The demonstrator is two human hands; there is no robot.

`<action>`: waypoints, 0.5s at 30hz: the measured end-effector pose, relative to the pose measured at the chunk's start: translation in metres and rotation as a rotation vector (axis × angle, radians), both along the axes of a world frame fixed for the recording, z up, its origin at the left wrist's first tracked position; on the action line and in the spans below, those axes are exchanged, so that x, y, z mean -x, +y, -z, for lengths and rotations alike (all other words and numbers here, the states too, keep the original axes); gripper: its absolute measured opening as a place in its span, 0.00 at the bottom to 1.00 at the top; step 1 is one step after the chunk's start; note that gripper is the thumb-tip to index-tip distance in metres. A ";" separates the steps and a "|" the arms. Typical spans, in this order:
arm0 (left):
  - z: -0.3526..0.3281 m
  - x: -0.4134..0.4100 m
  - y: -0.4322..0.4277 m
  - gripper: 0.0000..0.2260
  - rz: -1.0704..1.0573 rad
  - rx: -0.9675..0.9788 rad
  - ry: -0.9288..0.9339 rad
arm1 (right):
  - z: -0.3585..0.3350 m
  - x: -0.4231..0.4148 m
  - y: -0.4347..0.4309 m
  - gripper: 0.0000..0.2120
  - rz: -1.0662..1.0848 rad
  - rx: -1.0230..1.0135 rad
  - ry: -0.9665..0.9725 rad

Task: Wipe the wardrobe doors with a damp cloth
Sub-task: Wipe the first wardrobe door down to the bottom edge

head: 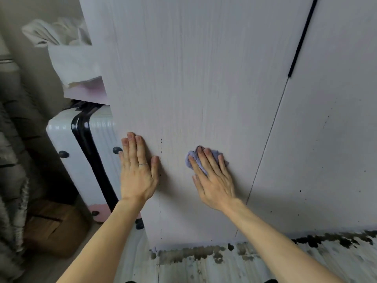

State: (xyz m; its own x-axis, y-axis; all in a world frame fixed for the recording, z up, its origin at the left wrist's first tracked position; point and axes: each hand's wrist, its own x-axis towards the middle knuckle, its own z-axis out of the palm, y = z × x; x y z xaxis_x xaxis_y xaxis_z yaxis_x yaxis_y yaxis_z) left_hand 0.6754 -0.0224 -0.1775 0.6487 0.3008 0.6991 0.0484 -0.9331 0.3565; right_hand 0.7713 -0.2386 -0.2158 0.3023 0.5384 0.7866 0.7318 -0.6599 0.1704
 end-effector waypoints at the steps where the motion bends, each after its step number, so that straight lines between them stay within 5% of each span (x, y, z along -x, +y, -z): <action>1: -0.001 0.002 0.001 0.33 0.009 -0.004 0.000 | -0.006 0.001 0.003 0.30 -0.010 0.029 -0.034; 9: -0.003 0.034 0.037 0.32 -0.034 -0.321 0.044 | -0.176 0.016 0.081 0.24 -0.085 -0.176 -0.112; 12: 0.013 0.042 0.056 0.39 -0.091 -0.408 0.082 | -0.165 0.018 0.097 0.26 -0.052 -0.176 -0.124; 15: 0.026 0.041 0.056 0.47 -0.114 -0.370 0.094 | -0.088 0.017 0.088 0.29 -0.062 0.068 -0.171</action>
State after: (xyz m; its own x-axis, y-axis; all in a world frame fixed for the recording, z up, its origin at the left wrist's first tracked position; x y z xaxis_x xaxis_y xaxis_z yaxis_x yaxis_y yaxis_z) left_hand 0.6340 0.0341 -0.2036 0.6919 0.1137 0.7130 0.1754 -0.9844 -0.0132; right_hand 0.7540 -0.1504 -0.1276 0.1319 0.6055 0.7849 0.7274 -0.5970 0.3383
